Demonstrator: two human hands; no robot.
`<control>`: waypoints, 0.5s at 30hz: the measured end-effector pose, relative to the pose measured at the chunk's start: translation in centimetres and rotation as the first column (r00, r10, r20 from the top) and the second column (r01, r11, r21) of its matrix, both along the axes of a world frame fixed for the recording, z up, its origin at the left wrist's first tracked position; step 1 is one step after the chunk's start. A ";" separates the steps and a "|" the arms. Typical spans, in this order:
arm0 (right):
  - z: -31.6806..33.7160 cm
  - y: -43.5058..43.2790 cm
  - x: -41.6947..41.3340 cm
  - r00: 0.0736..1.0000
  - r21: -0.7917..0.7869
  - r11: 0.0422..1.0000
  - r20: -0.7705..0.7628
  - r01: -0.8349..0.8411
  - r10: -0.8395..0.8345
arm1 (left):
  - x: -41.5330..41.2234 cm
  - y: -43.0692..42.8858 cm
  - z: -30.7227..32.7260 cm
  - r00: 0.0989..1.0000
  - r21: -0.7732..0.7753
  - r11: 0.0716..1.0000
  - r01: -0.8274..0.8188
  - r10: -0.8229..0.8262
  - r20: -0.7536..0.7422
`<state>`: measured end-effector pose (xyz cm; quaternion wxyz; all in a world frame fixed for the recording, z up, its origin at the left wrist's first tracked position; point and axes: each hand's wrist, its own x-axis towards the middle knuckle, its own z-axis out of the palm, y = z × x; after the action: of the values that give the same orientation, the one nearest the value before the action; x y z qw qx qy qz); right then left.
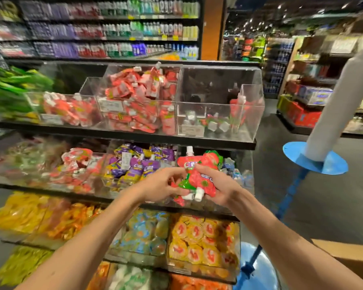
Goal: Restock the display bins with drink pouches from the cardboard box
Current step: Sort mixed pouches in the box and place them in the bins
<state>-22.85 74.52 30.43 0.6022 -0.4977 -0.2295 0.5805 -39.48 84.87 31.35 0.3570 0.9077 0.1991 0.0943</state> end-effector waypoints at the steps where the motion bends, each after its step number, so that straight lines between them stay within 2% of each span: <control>1: 0.3 1.0 0.0 1.000 0.016 1.000 0.021 -0.011 0.011 | 0.2 1.1 0.6 1.000 0.049 0.998 0.027 -0.026 -0.012; 4: 2.7 3.9 0.2 0.992 0.090 0.996 0.129 -0.027 0.016 | 0.8 4.5 3.6 0.993 0.284 0.957 0.066 -0.034 -0.117; 7: 6.6 6.5 1.0 0.967 0.162 0.986 0.255 -0.048 0.005 | 1.7 7.6 8.0 0.984 0.550 0.827 0.120 -0.027 -0.175; 10: 11.1 8.5 2.1 0.956 0.233 0.972 0.279 0.020 -0.086 | 3.0 9.8 13.0 0.986 0.711 0.683 0.168 -0.101 -0.136; 12: 14.6 9.0 3.1 0.931 0.305 0.942 0.285 0.139 -0.229 | 4.3 10.7 16.0 0.986 0.785 0.603 0.142 -0.159 -0.055; 13: 16.5 9.0 3.5 0.912 0.328 0.924 0.285 0.195 -0.294 | 5.0 11.0 17.5 0.988 0.784 0.610 0.116 -0.151 -0.029; 15: 19.4 9.4 4.7 0.879 0.351 0.896 0.289 0.271 -0.379 | 6.7 11.1 19.5 0.997 0.711 0.702 0.049 -0.081 0.011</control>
<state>-18.16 83.96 49.78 0.7098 -0.5271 -0.3305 0.3302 -32.76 95.99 50.88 -0.0123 0.9795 0.1080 0.1697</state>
